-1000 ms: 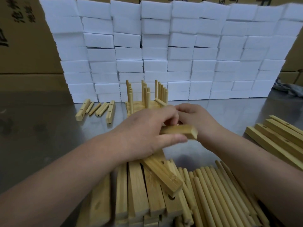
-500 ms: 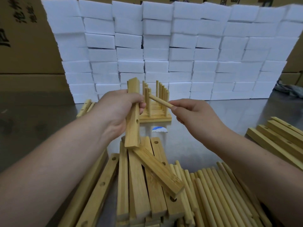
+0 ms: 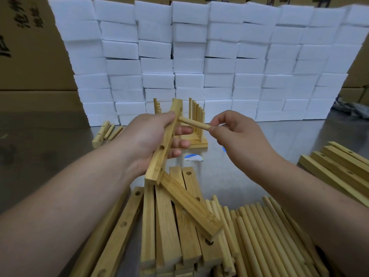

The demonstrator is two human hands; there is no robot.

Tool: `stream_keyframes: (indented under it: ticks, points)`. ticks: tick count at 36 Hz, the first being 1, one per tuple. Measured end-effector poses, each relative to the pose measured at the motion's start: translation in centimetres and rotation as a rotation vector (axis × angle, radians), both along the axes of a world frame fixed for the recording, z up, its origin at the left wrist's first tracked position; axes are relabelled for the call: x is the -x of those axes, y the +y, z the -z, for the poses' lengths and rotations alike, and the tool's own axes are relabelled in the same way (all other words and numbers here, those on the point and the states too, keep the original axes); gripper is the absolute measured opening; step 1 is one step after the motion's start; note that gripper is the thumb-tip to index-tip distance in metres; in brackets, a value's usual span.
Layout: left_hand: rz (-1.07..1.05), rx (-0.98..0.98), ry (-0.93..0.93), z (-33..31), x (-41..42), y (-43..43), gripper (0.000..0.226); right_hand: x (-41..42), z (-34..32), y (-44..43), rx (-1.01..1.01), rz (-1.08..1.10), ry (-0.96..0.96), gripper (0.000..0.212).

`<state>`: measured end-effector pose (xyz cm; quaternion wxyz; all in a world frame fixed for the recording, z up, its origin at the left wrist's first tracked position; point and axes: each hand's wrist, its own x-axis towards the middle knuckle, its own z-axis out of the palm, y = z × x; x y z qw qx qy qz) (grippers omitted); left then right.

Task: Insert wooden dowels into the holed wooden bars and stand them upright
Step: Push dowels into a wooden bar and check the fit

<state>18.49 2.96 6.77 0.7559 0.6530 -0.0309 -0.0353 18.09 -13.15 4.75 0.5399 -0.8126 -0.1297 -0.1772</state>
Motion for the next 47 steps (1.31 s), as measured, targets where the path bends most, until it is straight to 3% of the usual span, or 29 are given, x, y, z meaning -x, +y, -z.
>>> stream_keyframes:
  ticks: [9, 21, 28, 34, 39, 44, 47]
  points:
    - [-0.035, -0.053, 0.017, 0.09, 0.00, 0.12, 0.027, -0.05, -0.17, -0.05, -0.067, 0.055, -0.028, 0.018]
    - [-0.014, -0.178, -0.125, 0.35, -0.44, 0.39, 0.026, -0.22, -0.09, -0.27, 0.006, 0.079, -0.082, 0.019]
    - [-0.002, -0.244, -0.149, 0.24, -0.29, 0.48, 0.030, -0.24, 0.03, -0.53, 0.295, 0.066, -0.185, 0.013]
    - [0.017, -0.302, -0.163, 0.35, -0.22, 0.33, 0.029, -0.38, 0.37, -0.63, 0.406, 0.098, -0.264, 0.006]
    - [0.045, -0.342, -0.202, 0.13, -0.08, 0.41, 0.031, -0.24, 0.25, -0.56, 0.363, 0.123, -0.254, 0.014]
    - [0.091, -0.375, -0.241, -0.01, 0.09, 0.46, 0.034, -0.42, 0.26, -0.50, 0.327, 0.147, -0.205, 0.037]
    - [0.128, -0.383, -0.247, -0.01, 0.19, 0.53, 0.035, -0.52, -0.02, -0.65, 0.284, 0.128, -0.195, 0.037]
